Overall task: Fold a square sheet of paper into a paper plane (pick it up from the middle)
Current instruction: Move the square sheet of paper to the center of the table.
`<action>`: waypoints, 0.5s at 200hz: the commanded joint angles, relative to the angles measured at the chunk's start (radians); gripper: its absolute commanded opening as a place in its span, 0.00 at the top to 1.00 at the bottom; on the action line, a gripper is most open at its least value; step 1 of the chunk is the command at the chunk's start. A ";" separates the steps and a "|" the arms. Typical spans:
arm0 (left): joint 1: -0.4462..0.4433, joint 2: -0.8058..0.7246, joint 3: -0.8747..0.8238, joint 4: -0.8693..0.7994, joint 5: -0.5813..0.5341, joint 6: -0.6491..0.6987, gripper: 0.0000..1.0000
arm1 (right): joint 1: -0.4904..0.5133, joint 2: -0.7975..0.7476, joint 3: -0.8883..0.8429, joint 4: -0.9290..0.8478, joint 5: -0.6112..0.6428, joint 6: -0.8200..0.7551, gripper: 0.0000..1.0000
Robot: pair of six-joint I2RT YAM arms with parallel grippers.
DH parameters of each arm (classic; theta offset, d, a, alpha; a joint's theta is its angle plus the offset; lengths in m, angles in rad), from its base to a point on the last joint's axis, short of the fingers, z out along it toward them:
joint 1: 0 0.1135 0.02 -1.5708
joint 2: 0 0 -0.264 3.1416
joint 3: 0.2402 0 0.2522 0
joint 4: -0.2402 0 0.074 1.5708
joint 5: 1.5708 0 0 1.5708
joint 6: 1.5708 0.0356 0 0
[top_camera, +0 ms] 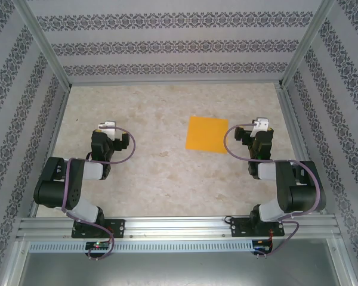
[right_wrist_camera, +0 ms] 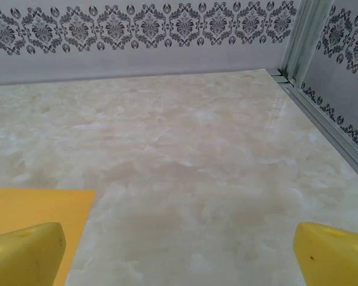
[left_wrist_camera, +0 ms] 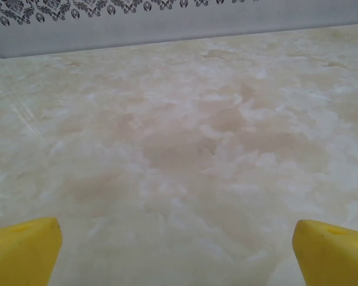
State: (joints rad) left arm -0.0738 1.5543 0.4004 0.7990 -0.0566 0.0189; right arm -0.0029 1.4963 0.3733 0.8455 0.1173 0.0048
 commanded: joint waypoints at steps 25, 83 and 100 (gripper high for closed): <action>0.008 0.007 0.017 0.025 0.018 0.013 0.00 | -0.006 0.001 0.019 0.017 -0.021 -0.003 0.02; 0.009 0.008 0.020 0.023 0.018 0.012 0.00 | -0.012 0.004 0.024 0.012 -0.028 -0.001 0.02; 0.009 0.008 0.020 0.022 0.018 0.012 0.00 | -0.011 0.003 0.023 0.012 -0.028 -0.001 0.02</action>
State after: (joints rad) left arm -0.0738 1.5543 0.4000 0.7990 -0.0566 0.0193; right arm -0.0029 1.4963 0.3733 0.8455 0.1123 0.0048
